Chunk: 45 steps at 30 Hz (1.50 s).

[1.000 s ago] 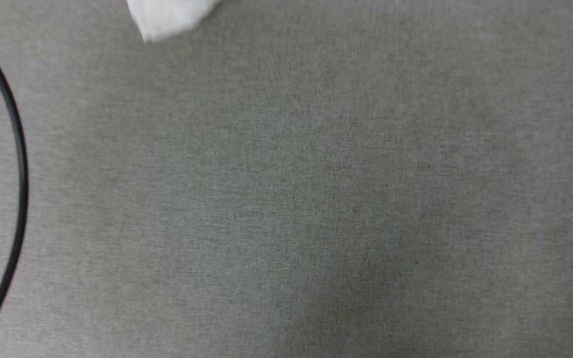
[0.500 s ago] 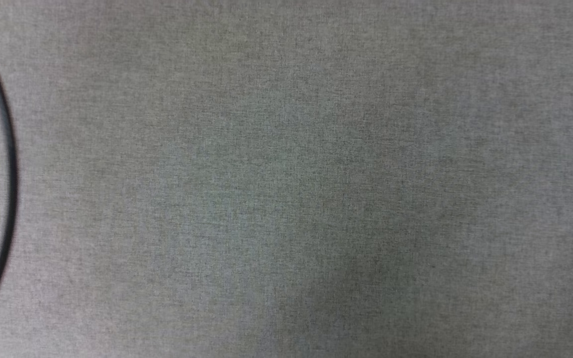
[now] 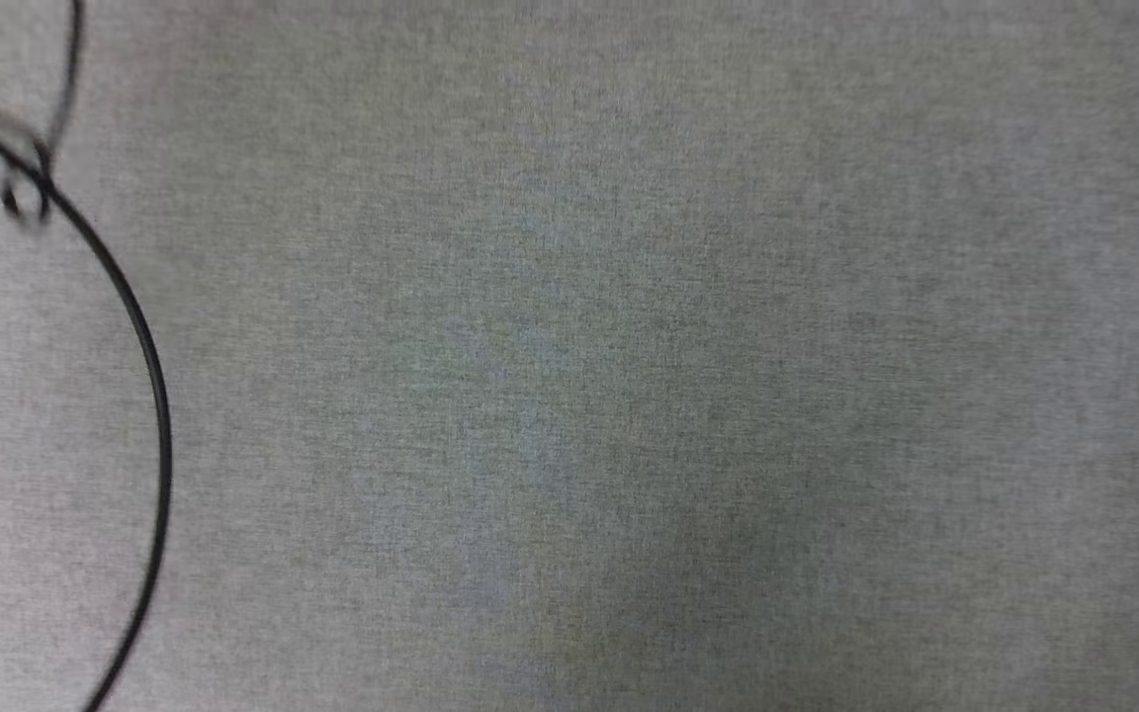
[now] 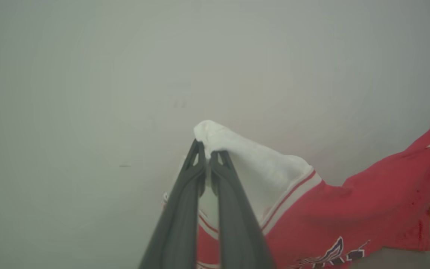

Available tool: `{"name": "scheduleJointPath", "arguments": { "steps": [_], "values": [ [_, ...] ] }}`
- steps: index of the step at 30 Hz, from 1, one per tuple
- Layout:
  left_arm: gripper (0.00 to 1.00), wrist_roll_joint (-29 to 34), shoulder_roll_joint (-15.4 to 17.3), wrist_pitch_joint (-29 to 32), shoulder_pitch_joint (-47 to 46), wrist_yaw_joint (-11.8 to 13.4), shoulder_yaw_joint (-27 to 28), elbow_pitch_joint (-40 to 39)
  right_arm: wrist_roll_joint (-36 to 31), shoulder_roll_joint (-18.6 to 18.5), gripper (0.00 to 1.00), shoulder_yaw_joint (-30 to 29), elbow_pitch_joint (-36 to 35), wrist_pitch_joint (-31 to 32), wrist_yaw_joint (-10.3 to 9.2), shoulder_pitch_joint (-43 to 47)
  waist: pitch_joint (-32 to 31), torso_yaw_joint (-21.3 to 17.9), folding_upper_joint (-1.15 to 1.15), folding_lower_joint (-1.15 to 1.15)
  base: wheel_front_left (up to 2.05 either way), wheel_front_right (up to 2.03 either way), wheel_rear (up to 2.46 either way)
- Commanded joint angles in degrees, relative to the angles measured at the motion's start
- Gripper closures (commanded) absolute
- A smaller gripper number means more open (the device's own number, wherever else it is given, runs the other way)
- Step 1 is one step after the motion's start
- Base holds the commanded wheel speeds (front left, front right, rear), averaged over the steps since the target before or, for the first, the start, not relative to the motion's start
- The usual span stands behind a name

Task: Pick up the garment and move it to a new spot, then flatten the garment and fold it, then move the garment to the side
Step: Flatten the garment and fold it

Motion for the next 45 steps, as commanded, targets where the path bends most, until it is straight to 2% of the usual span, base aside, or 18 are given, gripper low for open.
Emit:
{"name": "scheduleJointPath", "arguments": {
  "steps": [1, 8, 18, 25, 36, 45],
  "values": [
    [1.00, -0.59, 0.34, -0.53, 2.23, -0.05, -0.04, -0.74, 0.79, -0.62, 1.00, 0.71, -0.57, -0.36, -0.07, 1.78, -0.93, -0.10, 0.00, -0.01, 0.00, 0.00, 0.00],
    [1.00, -2.88, 2.41, -2.23, 19.66, 2.68, 0.62, -7.74, 6.13, -3.78, 1.00, 5.02, -5.50, -2.22, -0.07, 15.07, -6.27, -0.03, 0.00, -0.01, 0.00, 0.00, 0.00],
    [1.00, -5.98, 3.95, -2.21, 47.48, 10.33, -0.07, -22.03, 10.09, -7.46, 1.00, 7.45, -12.48, -1.88, -0.07, 35.77, -15.79, 0.37, 0.00, -0.01, 0.00, 0.00, 0.00],
    [1.00, -8.73, 4.02, -1.77, 63.21, 14.35, -1.20, -27.85, 11.00, -7.88, 1.00, 7.18, -15.44, -0.93, -0.07, 48.22, -22.06, 0.52, 0.00, -0.01, 0.00, 0.00, 0.00],
    [1.00, -12.93, 3.63, 0.18, 79.96, 17.48, -3.96, -31.13, 11.44, -9.42, 1.00, 3.26, -18.59, 0.23, -0.07, 65.30, -30.99, 1.58, 0.00, -0.01, 0.00, 0.00, 0.00],
    [1.00, -16.50, 3.32, 2.91, 88.61, 17.63, -6.51, -31.99, 12.06, -9.03, 1.00, -1.36, -21.98, 1.70, -0.07, 77.31, -34.73, 2.33, 0.00, -0.01, 0.00, 0.00, 0.00]
  ]
}}
